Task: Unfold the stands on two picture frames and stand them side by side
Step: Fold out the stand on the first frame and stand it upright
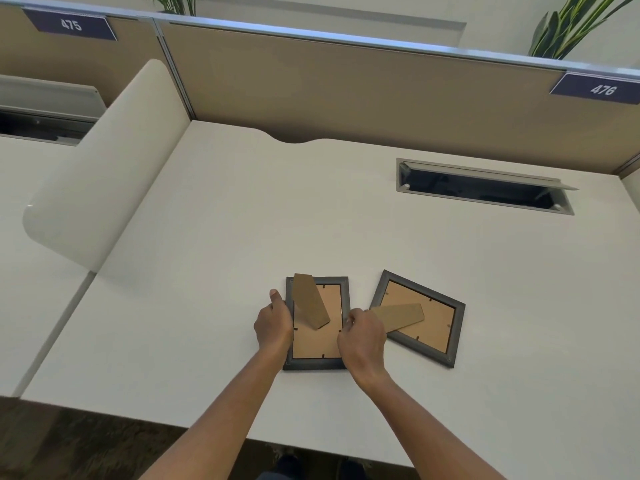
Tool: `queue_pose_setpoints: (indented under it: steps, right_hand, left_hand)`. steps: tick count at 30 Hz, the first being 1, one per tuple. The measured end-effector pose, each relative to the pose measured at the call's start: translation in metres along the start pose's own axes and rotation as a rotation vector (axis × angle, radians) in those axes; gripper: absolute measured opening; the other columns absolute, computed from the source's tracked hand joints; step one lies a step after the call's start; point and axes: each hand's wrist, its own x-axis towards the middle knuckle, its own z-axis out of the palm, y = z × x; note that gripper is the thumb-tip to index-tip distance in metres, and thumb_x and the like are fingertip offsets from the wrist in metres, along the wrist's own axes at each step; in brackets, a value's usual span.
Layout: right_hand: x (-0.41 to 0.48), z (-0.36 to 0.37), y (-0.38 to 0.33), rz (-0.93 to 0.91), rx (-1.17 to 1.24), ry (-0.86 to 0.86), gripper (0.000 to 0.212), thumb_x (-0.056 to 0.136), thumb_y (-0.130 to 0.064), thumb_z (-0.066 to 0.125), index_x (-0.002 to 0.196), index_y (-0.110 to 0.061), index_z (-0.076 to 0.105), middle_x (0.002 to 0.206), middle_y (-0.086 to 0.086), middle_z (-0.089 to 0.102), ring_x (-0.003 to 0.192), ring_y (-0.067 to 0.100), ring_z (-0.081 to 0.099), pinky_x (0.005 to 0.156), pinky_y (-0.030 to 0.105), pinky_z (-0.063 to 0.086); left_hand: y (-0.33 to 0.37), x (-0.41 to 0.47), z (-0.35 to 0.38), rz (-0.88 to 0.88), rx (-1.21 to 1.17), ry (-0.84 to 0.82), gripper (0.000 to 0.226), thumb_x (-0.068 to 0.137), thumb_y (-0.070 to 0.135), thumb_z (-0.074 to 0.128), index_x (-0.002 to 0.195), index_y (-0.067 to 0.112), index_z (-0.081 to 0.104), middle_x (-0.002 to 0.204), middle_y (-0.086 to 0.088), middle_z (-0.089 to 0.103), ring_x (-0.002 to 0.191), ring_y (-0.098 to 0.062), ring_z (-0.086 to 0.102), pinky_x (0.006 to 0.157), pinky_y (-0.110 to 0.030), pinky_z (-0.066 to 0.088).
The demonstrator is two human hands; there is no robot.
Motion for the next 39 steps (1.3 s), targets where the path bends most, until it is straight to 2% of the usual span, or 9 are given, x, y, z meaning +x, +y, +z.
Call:
queue_pose_setpoints:
  steps: [9,12,14,19,22,26,30,35,39]
  right_hand:
    - [0.013,0.001,-0.012,0.007,0.082,-0.026,0.023,0.093,-0.003,0.052,0.099,0.01,0.069,0.097,0.021,0.073,0.095,0.036,0.067,0.081,0.044,0.056]
    - [0.016,0.003,-0.014,0.063,0.123,-0.038,0.023,0.088,0.001,0.049,0.081,0.014,0.066,0.077,0.029,0.069,0.076,0.039,0.067,0.068,0.046,0.055]
    - [0.015,0.007,-0.017,0.141,0.169,-0.043,0.024,0.084,0.004,0.048,0.085,0.015,0.069,0.082,0.031,0.071,0.082,0.041,0.069,0.071,0.051,0.057]
    - [0.017,0.012,-0.019,0.329,0.329,-0.039,0.032,0.083,0.008,0.053,0.096,-0.003,0.08,0.097,0.013,0.079,0.08,0.025,0.063,0.072,0.026,0.05]
    - [0.02,0.008,-0.013,0.404,0.459,-0.033,0.031,0.085,0.005,0.06,0.104,-0.01,0.08,0.105,0.005,0.078,0.086,0.017,0.064,0.077,0.025,0.051]
    - [0.026,-0.004,-0.008,0.449,0.709,-0.032,0.024,0.087,0.0,0.07,0.081,-0.023,0.077,0.093,0.003,0.078,0.083,0.017,0.072,0.077,0.029,0.061]
    - [0.031,-0.014,-0.009,0.439,0.899,-0.102,0.016,0.088,0.0,0.072,0.088,-0.015,0.077,0.096,0.009,0.077,0.093,0.024,0.075,0.083,0.035,0.064]
    - [0.032,-0.028,-0.01,0.373,1.044,-0.194,0.017,0.093,0.005,0.066,0.099,-0.007,0.077,0.102,0.013,0.077,0.096,0.026,0.074,0.083,0.033,0.062]
    - [0.035,-0.035,-0.008,0.276,1.042,-0.283,0.028,0.096,0.011,0.055,0.112,-0.002,0.074,0.106,0.01,0.076,0.101,0.023,0.072,0.091,0.036,0.061]
  left_hand:
    - [0.002,0.011,-0.028,0.01,-0.01,0.012,0.048,0.104,0.046,0.033,0.066,0.02,0.049,0.07,0.002,0.053,0.069,-0.02,0.052,0.074,-0.036,0.042]
    - [-0.005,0.009,-0.032,0.053,0.042,-0.008,0.039,0.1,0.034,0.048,0.063,0.023,0.051,0.067,0.001,0.054,0.07,-0.023,0.049,0.061,-0.031,0.037]
    - [-0.006,0.005,-0.031,0.074,0.053,-0.03,0.038,0.098,0.029,0.052,0.06,0.029,0.055,0.069,0.001,0.062,0.067,-0.018,0.054,0.06,-0.028,0.04]
    - [-0.003,0.001,-0.031,0.067,0.035,-0.012,0.04,0.094,0.021,0.058,0.056,0.035,0.058,0.064,0.007,0.063,0.065,-0.012,0.057,0.06,-0.024,0.044]
    - [-0.004,0.003,-0.035,0.066,0.018,-0.03,0.036,0.092,0.017,0.059,0.059,0.034,0.063,0.064,0.01,0.061,0.066,-0.014,0.056,0.063,-0.027,0.045]
    - [0.001,0.008,-0.045,0.021,-0.105,-0.064,0.018,0.091,0.018,0.067,0.104,0.022,0.08,0.094,0.003,0.077,0.091,-0.021,0.07,0.088,-0.037,0.06]
    - [0.01,0.011,-0.052,0.016,-0.225,-0.079,0.019,0.09,0.016,0.071,0.104,0.024,0.08,0.099,0.003,0.077,0.097,-0.02,0.072,0.09,-0.038,0.06]
    - [0.023,0.017,-0.063,0.005,-0.377,-0.173,0.016,0.088,0.008,0.075,0.103,0.011,0.08,0.099,-0.01,0.079,0.085,-0.02,0.074,0.07,-0.025,0.057]
    - [0.031,0.015,-0.071,-0.013,-0.479,-0.214,0.01,0.087,0.006,0.077,0.096,0.005,0.077,0.098,-0.016,0.078,0.085,-0.026,0.075,0.084,-0.037,0.061]
